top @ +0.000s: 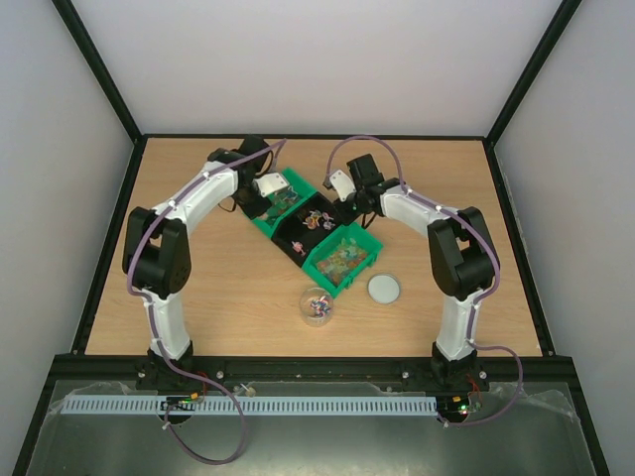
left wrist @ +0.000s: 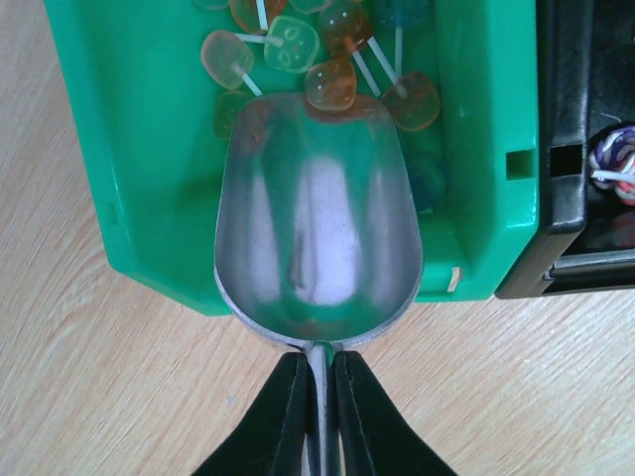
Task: Pack the candies
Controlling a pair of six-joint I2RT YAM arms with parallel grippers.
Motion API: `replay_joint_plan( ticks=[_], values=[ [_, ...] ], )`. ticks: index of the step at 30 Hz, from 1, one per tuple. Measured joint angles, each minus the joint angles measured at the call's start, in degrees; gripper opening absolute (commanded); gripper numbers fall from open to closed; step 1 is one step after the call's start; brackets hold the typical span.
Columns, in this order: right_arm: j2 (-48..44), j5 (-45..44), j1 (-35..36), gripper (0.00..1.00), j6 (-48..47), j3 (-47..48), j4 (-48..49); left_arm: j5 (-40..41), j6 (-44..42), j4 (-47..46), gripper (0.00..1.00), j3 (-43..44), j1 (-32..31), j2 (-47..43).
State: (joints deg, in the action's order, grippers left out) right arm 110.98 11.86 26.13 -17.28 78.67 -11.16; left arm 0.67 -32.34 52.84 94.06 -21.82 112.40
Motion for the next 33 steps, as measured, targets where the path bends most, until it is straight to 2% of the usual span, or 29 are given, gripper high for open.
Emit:
replay_joint_plan(
  ticks=[7, 12, 21, 33],
  values=[
    [-0.1, -0.9, -0.5, 0.01, 0.1, 0.0, 0.1, -1.1, 1.8, -6.9, 0.02, -4.3, 0.0, -1.6],
    [-0.1, -1.0, -0.5, 0.01, 0.1, -0.1, 0.3, -3.8, 1.8, -19.4, 0.02, -7.1, -0.4, 0.7],
    [-0.1, -1.0, -0.5, 0.01, 0.0, -0.1, 0.3, -6.4, -0.5, -20.9, 0.02, -7.8, 0.9, 0.7],
    [-0.1, -0.7, -0.6, 0.01, 0.2, -0.2, 0.3, -15.1, 3.9, -34.1, 0.02, -17.2, 2.9, -1.1]
  ],
)
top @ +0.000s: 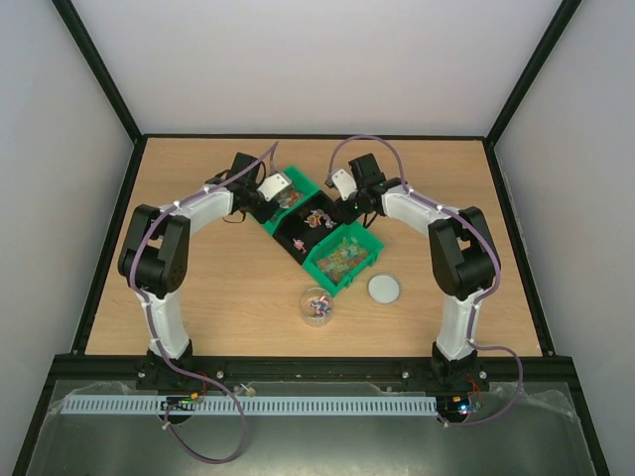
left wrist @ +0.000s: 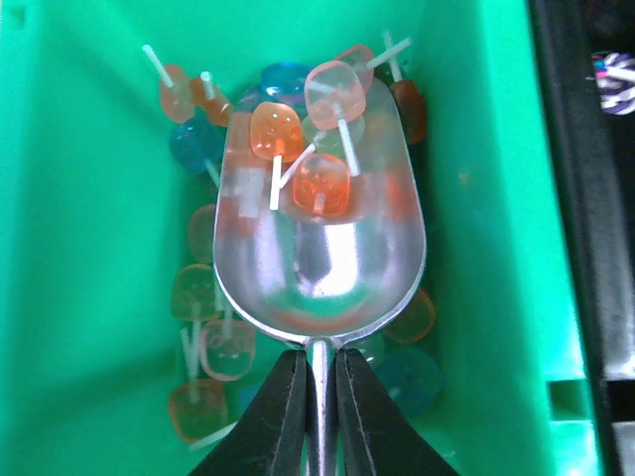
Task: Pack the candies
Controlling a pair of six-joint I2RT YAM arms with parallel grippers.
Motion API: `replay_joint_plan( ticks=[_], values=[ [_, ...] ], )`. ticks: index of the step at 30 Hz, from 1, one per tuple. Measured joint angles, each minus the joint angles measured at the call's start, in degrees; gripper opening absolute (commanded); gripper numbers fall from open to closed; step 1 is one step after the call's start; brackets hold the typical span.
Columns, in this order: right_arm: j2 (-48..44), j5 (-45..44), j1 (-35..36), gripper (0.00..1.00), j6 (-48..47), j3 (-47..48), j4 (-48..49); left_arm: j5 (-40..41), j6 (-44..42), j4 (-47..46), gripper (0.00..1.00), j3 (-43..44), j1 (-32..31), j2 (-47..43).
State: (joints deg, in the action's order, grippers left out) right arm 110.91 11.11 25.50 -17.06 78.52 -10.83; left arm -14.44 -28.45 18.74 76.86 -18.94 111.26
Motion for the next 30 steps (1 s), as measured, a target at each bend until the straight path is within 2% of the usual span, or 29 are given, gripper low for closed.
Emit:
replay_joint_plan(
  ticks=[8, 21, 25, 30],
  values=[
    [0.5, 1.5, -0.7, 0.01, 0.6, 0.9, -0.9, -5.6, 2.8, -11.3, 0.02, -10.1, 2.1, -3.7],
    [1.7, 4.1, -2.0, 0.02, 0.8, 3.1, -3.6, -13.7, 4.6, -19.2, 0.02, -18.9, 6.5, -7.0],
    [2.0, 4.5, -2.2, 0.08, 0.8, 3.5, -4.1, -15.0, 4.9, -21.1, 0.02, -21.4, 7.6, -8.7],
    [2.1, 4.6, -2.3, 0.21, 0.8, 3.6, -4.3, -17.0, 5.5, -23.5, 0.02, -24.0, 9.2, -10.0]
  ],
)
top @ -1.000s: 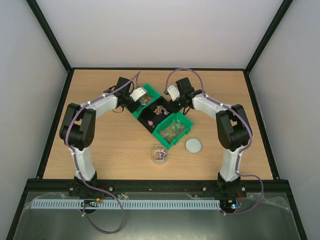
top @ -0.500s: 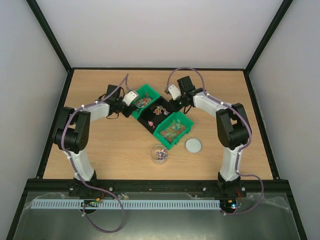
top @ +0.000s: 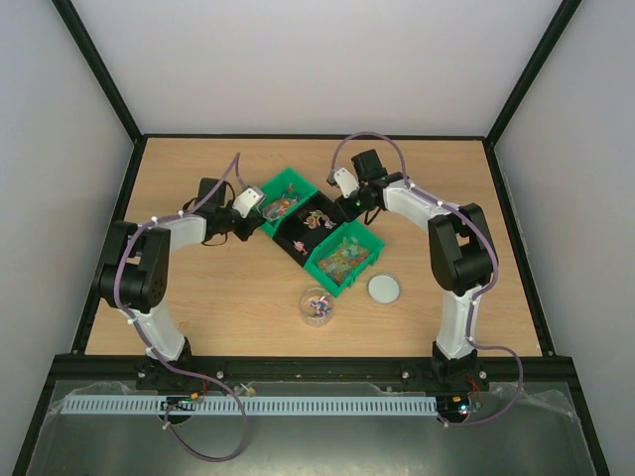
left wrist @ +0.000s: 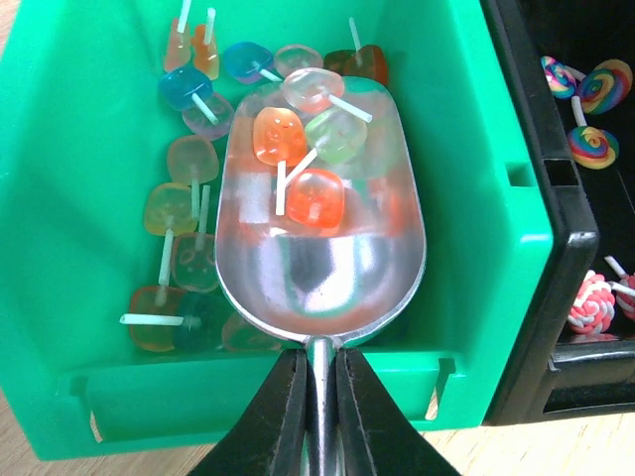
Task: Pack the candies
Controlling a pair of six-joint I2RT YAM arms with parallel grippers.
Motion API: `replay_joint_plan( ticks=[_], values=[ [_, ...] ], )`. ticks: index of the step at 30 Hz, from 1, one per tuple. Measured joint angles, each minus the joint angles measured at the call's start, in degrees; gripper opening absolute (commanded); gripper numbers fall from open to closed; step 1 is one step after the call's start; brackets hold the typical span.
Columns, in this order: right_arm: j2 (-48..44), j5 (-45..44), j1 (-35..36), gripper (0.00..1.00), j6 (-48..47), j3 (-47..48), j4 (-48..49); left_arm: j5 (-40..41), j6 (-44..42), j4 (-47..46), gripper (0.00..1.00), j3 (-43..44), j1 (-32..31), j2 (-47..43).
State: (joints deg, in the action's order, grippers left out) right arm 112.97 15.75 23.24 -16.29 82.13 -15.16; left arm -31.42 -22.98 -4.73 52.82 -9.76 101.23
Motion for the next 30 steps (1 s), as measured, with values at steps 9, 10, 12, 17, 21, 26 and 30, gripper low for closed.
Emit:
replay_joint_plan(
  ticks=[9, 10, 12, 17, 21, 26, 30],
  values=[
    [0.0, 0.1, -0.3, 0.45, 0.7, 0.7, -1.7, -2.1, 0.8, -2.8, 0.02, -1.9, 1.6, -0.4],
    [0.0, 0.1, -0.3, 0.49, 0.7, 1.0, -1.7, -2.3, 1.0, -3.2, 0.02, -2.2, 1.9, -0.6],
    [0.0, 0.1, -0.3, 0.55, 0.8, 1.4, -1.8, -2.6, 1.4, -3.4, 0.02, -2.6, 2.4, -1.2],
    [0.0, 0.2, -0.4, 0.66, 0.9, 1.9, -2.4, -2.9, 1.8, -3.5, 0.02, -2.6, 3.0, -2.7],
    [0.0, 0.3, -0.4, 0.75, 1.1, 2.0, -3.1, -3.1, 1.9, -3.5, 0.02, -2.4, 3.0, -3.1],
    [0.0, 0.5, -0.7, 0.83, 1.2, 2.8, -3.7, -3.5, 1.9, -3.3, 0.02, -2.3, 3.1, -3.8],
    [-0.2, 0.7, -1.2, 0.85, 1.4, 3.1, -4.3, -4.4, 1.9, -3.3, 0.02, -2.3, 3.6, -6.3]
  ],
)
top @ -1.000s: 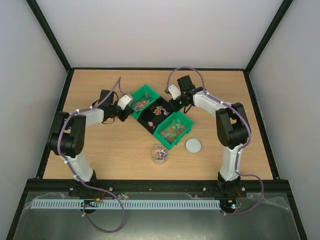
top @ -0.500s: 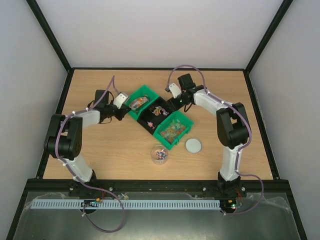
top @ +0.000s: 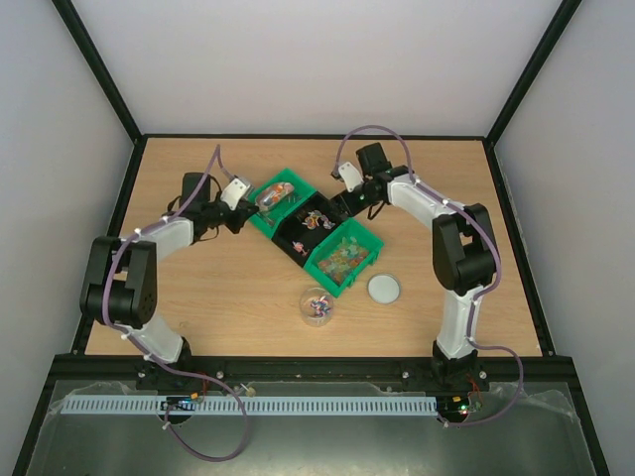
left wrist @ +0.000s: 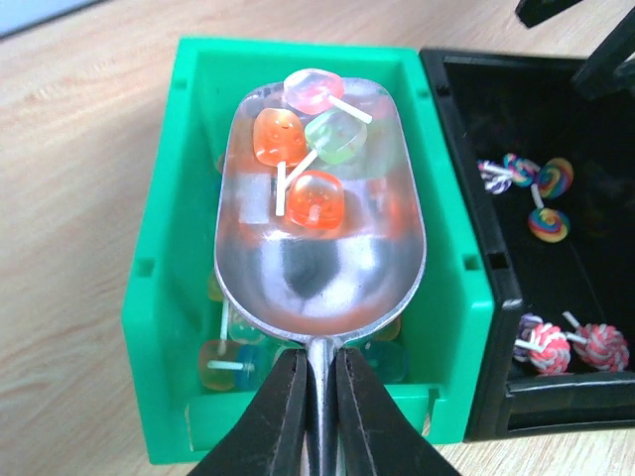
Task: Pack the candies
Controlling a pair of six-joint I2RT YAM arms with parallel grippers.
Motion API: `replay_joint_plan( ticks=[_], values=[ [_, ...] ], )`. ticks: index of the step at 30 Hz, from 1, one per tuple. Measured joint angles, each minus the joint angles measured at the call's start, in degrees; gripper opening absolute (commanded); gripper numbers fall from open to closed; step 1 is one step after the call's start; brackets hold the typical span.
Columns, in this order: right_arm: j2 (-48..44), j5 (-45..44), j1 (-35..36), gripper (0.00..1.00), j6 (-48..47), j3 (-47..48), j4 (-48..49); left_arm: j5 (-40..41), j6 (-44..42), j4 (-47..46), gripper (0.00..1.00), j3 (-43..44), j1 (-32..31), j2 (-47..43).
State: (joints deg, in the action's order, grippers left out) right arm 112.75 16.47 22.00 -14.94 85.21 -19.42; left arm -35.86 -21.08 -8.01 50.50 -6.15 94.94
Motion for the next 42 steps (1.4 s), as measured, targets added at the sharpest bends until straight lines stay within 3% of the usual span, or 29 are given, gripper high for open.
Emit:
replay_joint_plan(
  ticks=[13, 27, 33, 42],
  values=[
    [-3.6, 0.5, -1.7, 0.90, 0.0, 1.2, -2.4, -6.0, -3.3, 4.8, 0.02, 0.0, 0.9, -10.5],
    [-10.9, 1.7, -2.5, 1.00, 0.0, 0.0, -4.7, -11.8, -26.7, 31.8, 0.02, -3.0, 1.0, -27.5],
    [-14.2, 2.8, -2.5, 0.99, 0.0, -4.0, -4.7, -11.6, -36.6, 43.2, 0.02, -6.5, 0.9, -33.9],
    [-16.8, 3.8, -2.5, 0.99, 0.0, -8.5, -4.7, -8.4, -44.3, 51.5, 0.02, -8.2, -3.4, -37.5]
  ],
)
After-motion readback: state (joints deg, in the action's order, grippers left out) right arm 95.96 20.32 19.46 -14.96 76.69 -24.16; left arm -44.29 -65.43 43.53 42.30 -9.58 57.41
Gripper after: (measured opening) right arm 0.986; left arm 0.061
